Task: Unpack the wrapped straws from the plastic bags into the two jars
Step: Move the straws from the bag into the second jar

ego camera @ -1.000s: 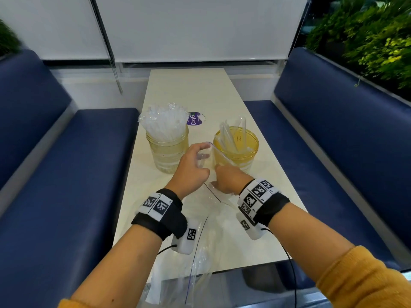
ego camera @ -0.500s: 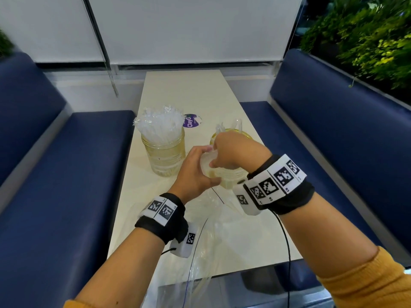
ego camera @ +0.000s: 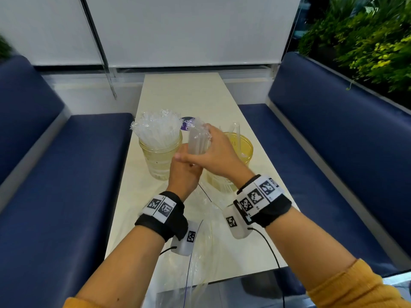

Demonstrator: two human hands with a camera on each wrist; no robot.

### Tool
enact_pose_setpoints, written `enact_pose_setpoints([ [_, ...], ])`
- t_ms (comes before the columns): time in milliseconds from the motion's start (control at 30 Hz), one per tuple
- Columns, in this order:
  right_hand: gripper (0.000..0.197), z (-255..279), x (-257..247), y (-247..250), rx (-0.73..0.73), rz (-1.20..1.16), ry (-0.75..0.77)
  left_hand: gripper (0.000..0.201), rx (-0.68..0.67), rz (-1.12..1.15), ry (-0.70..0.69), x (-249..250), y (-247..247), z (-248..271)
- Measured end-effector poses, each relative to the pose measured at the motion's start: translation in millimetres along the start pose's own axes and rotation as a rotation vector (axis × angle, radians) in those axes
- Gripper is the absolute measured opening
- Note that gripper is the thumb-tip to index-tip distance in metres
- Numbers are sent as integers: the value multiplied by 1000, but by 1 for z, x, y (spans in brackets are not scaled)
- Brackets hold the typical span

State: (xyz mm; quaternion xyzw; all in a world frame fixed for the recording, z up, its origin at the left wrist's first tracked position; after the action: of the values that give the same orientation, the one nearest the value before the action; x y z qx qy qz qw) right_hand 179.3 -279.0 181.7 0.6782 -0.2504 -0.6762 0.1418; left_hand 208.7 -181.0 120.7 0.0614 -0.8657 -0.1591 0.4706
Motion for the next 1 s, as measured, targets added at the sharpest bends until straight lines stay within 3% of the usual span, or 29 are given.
enact_pose_setpoints([
  [100, 43, -2, 14, -20, 24, -323, -25, 32, 12, 46, 59, 1, -2, 4],
  [200, 16, -4, 17, -26, 116, -383, -22, 47, 42, 95, 104, 2, 1, 11],
  [333, 16, -4, 6, -16, 196, -417, 30, 38, 31, 110, 142, 7, 5, 10],
  [500, 12, -6, -35, 22, 198, -441, 164, 69, -52, 54, 193, -3, 4, 13],
  [667, 12, -18, -78, 100, 335, -599, 290, 67, -55, 43, 168, -5, 3, 16],
  [800, 16, -38, -80, 144, 430, -691, 362, 60, -65, 25, 172, -9, 6, 14],
  [900, 17, -60, -55, 138, 466, -598, 309, 58, -60, 21, 172, -8, 7, 11],
  [1000, 15, -85, -10, 109, 412, -417, 156, 57, -56, 35, 185, -7, 9, 9],
])
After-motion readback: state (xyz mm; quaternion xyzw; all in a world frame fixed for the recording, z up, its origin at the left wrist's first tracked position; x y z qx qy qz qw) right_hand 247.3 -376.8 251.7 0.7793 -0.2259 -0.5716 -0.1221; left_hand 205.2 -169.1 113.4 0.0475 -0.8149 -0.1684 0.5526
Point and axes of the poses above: each hand's wrist, its own z-axis away from the middle knuckle, its own y-axis out of the back of the hand, x = y × z, the point moved 7 cm from there along -z, towards the middle knuckle, and after that the axes turned 9 degrees about -y, right-handed, at the moved point
